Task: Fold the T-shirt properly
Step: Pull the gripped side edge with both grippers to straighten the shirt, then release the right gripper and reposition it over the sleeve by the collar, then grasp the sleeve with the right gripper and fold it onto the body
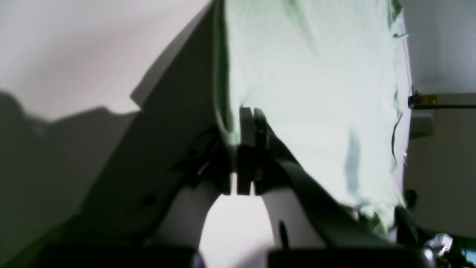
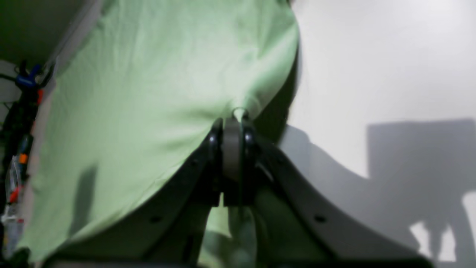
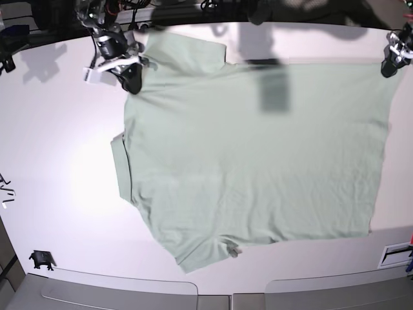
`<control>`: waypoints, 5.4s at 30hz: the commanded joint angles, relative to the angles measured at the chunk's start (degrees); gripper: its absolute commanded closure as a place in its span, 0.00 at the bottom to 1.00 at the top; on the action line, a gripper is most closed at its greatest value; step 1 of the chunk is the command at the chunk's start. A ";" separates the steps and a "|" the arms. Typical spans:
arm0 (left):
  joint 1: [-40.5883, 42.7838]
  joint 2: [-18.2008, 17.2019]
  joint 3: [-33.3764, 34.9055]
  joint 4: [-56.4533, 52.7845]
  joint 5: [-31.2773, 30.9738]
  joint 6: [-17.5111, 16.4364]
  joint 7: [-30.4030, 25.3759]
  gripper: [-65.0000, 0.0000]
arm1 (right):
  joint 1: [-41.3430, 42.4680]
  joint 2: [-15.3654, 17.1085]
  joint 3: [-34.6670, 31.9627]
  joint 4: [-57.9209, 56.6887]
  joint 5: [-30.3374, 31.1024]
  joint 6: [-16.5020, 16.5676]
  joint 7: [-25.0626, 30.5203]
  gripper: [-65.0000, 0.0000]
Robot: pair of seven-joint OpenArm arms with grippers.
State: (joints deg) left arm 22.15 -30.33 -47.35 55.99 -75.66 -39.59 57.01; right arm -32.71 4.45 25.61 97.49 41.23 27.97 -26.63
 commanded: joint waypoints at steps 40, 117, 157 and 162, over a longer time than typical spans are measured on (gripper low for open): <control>-0.09 -1.16 2.10 29.53 23.78 5.14 -15.56 1.00 | 7.48 0.46 -10.95 12.76 -18.78 -6.84 3.54 1.00; 5.46 -7.48 -18.29 31.87 24.57 5.51 -18.03 0.63 | 2.47 -0.83 -12.13 -1.14 -1.81 -2.23 -4.24 1.00; 5.49 -7.32 -18.16 31.87 22.77 5.27 -15.85 0.63 | 26.36 -3.98 -24.44 -0.94 -20.02 3.17 7.17 0.62; 5.49 -5.99 -17.31 31.87 13.16 -0.41 -8.98 0.80 | 26.27 -3.96 -20.15 3.58 -15.65 3.30 -2.38 0.67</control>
State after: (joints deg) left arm 27.40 -34.89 -64.16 87.02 -61.47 -39.66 48.73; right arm -7.33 0.62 5.52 99.83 24.49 30.57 -31.33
